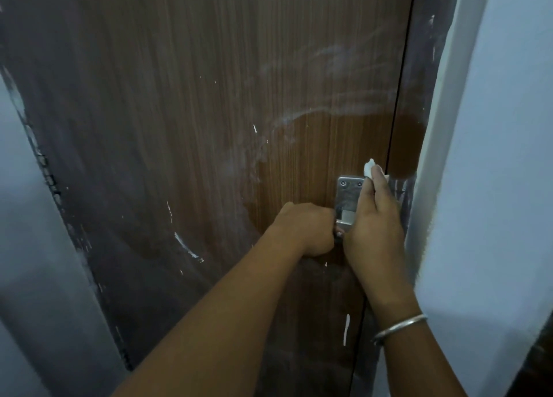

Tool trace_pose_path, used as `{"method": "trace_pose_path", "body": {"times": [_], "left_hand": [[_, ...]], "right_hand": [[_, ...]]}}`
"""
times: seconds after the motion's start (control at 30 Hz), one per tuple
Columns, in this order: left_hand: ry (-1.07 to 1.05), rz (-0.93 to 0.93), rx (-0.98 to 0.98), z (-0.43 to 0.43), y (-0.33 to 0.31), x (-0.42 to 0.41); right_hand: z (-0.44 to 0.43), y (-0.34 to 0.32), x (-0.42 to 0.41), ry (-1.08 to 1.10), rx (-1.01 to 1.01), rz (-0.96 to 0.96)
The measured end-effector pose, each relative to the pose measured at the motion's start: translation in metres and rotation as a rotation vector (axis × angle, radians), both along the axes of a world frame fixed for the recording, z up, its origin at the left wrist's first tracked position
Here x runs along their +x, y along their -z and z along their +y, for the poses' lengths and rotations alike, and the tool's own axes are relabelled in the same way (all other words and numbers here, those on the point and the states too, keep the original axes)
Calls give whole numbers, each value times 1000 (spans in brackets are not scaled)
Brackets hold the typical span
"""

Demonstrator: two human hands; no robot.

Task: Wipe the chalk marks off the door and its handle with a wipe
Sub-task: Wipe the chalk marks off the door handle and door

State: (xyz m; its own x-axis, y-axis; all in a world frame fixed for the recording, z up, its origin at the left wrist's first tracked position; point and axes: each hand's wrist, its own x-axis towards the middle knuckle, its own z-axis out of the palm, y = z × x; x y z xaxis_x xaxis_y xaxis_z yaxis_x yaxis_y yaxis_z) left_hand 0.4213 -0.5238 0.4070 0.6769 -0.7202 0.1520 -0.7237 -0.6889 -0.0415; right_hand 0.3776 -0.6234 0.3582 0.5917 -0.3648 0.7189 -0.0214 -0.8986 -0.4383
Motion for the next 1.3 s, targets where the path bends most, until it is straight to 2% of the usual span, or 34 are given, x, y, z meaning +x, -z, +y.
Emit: {"method": "trace_pose_path", "body": {"times": [0.13,0.4,0.67,0.87,1.0,1.13,1.3], "left_hand": [[-3,20,-9,0,-1,1],[3,49,-11,-1,-1,2],[8,70,-27,-2,1,8],[-1,66,-24,-2,2,8],[-8,55,-20,-3,2,8],[-28,53,2,-3,5,10],[-31,56,-21,-4,4,8]], "right_hand": [[2,-1,-4,187,-149,-15],[1,3,-9,261,-118,2],[5,-13,-11,248,-2,75],[7,11,-22,233,89,169],[11,4,-26,205,152,129],[9,-7,-14,194,64,40],[2,10,-9,177,-19,40]]}}
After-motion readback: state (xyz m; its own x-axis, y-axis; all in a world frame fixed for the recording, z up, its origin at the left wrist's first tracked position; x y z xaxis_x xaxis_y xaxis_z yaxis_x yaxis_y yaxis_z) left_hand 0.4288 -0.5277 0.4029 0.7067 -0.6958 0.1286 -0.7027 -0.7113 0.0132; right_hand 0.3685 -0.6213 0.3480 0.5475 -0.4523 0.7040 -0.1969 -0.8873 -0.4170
